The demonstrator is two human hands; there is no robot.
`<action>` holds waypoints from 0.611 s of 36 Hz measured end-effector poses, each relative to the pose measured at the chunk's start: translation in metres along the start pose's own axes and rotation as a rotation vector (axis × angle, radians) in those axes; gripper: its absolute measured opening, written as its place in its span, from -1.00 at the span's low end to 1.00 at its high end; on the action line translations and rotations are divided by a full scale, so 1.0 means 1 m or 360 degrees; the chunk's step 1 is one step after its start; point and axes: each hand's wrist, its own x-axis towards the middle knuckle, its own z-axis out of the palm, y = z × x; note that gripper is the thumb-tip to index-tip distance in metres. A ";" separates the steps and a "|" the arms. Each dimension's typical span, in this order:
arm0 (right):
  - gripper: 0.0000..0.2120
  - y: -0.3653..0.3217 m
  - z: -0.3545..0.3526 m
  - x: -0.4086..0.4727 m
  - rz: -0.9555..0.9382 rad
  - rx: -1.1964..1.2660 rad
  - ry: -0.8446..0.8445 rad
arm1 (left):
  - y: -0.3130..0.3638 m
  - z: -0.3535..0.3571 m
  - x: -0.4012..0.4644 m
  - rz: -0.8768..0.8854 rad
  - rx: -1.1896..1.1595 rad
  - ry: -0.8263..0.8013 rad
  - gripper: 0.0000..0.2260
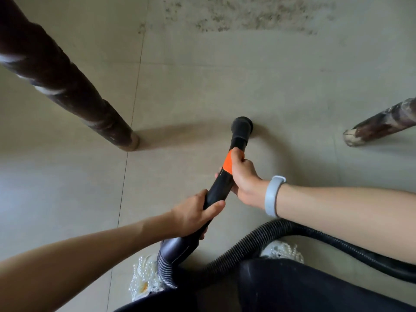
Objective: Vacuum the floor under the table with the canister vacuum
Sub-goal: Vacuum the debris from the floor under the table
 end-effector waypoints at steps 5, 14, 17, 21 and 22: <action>-0.63 0.004 -0.023 0.000 0.0041 0.0136 0.0011 | 0.007 0.008 0.006 0.0016 0.0147 -0.0028 -0.75; -0.61 -0.023 0.057 0.013 -0.0085 -0.0162 -0.0292 | -0.016 -0.015 -0.006 -0.0066 -0.0092 0.0487 -0.76; -0.62 -0.029 0.084 0.015 -0.0106 -0.0175 -0.0411 | -0.025 -0.025 -0.009 -0.0083 -0.0163 0.0606 -0.76; -0.60 -0.032 0.079 0.013 -0.0041 -0.0135 -0.0437 | -0.022 -0.028 -0.006 -0.0089 -0.0176 0.0577 -0.77; -0.59 -0.031 0.071 0.014 -0.0031 -0.0123 -0.0401 | -0.020 -0.027 -0.003 -0.0084 -0.0164 0.0528 -0.76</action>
